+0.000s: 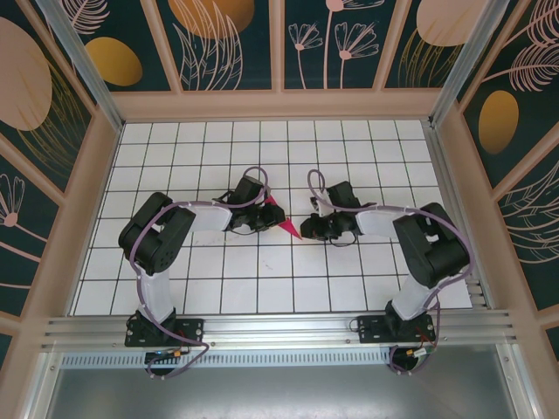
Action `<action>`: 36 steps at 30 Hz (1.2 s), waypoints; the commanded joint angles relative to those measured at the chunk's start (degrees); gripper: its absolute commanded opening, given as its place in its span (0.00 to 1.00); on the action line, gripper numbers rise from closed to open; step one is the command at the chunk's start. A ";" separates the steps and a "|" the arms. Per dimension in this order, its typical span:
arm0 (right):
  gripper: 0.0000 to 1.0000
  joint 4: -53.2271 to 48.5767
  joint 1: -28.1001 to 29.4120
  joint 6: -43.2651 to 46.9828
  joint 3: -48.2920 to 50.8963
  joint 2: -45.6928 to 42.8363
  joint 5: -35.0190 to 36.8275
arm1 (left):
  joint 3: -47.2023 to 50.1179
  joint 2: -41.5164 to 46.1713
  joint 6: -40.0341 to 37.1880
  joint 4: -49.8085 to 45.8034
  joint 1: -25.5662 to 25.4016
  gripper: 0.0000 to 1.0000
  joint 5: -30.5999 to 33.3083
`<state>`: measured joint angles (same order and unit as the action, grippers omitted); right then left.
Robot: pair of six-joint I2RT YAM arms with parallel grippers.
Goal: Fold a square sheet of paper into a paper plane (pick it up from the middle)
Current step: Fold the wing for the fifth time at the center of the table.
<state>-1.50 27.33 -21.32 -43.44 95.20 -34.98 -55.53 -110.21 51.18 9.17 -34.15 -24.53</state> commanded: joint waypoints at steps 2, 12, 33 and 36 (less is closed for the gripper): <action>0.16 -0.42 2.02 -1.08 -0.49 -3.93 4.30 | 0.49 -3.69 -2.05 -5.00 0.97 0.27 7.83; 0.12 -1.88 8.00 -1.62 -7.65 4.75 7.60 | 0.52 -3.78 -2.09 -5.12 0.93 0.26 7.91; 0.09 -5.01 4.75 -0.65 -2.63 6.86 7.19 | 0.37 -3.82 -2.68 -6.18 0.96 0.26 8.54; 0.09 -5.30 4.40 -0.49 -1.59 6.26 7.20 | 0.25 -4.00 -2.80 -6.51 0.93 0.26 8.85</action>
<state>-0.78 32.71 -22.79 -47.99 102.04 -29.69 -55.92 -110.32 51.00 8.34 -34.15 -24.12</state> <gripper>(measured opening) 0.088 0.256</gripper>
